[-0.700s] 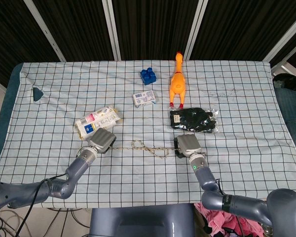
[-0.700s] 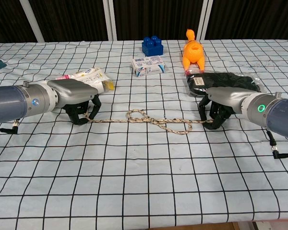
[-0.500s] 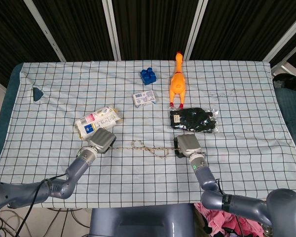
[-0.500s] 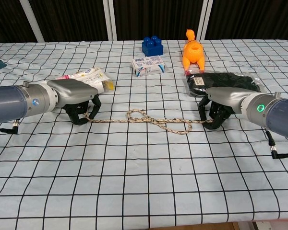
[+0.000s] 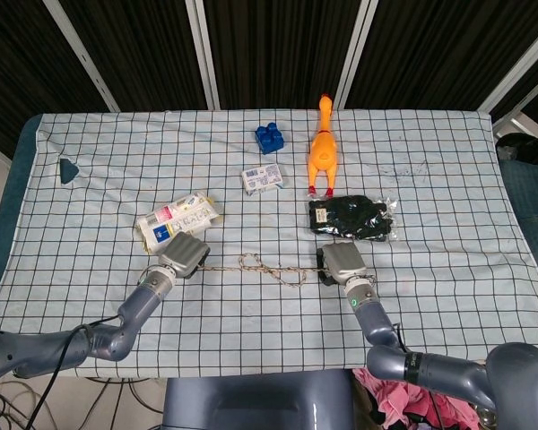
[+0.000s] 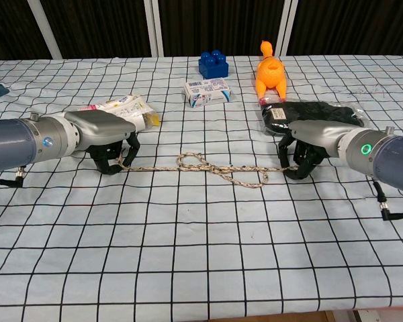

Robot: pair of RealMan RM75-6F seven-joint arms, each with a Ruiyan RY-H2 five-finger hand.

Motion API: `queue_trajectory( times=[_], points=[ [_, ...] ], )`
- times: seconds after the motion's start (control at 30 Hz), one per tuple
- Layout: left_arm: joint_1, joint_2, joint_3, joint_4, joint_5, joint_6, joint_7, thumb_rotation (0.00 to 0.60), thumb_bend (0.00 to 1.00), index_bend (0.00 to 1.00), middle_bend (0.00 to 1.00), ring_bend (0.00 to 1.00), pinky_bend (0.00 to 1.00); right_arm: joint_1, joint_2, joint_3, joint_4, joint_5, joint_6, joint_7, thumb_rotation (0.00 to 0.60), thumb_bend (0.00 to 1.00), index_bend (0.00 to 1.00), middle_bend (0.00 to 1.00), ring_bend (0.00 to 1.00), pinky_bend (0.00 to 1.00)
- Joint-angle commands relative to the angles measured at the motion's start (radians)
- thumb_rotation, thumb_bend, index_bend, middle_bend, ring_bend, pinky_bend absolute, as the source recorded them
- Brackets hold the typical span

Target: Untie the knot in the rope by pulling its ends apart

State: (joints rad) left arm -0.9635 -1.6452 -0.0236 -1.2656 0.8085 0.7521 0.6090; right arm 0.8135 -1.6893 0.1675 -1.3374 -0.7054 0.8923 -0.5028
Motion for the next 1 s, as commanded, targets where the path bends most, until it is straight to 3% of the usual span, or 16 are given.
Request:
queue_trajectory(
  times=[0.03,0.53,0.7,1.0],
  points=[
    [0.0,0.0,0.001,0.001,0.0,-0.001,0.001,0.6,0.47,0.6,0.97,1.0,1.0,0.0,0.001,0.0,-0.003,-0.001,0.0,-0.001,0.6,0.39,0.58,0.89,1.0,1.0],
    [-0.002,0.025,-0.01,-0.037,0.003,0.025,0.009,0.6,0.48,0.6,0.97,1.0,1.0,-0.012,0.049,0.021,-0.047,-0.007,0.02,0.02,0.6,0.39,0.58,0.89,1.0,1.0],
    [-0.002,0.072,-0.026,-0.092,0.013,0.063,0.016,0.6,0.48,0.6,0.97,1.0,1.0,-0.025,0.112,0.032,-0.086,-0.011,0.035,0.026,0.6,0.39,0.58,0.89,1.0,1.0],
    [0.007,0.239,-0.075,-0.252,0.0,0.145,0.025,0.6,0.48,0.6,0.97,1.0,1.0,-0.078,0.26,0.034,-0.174,-0.034,0.084,0.056,0.6,0.39,0.59,0.89,1.0,1.0]
  ],
)
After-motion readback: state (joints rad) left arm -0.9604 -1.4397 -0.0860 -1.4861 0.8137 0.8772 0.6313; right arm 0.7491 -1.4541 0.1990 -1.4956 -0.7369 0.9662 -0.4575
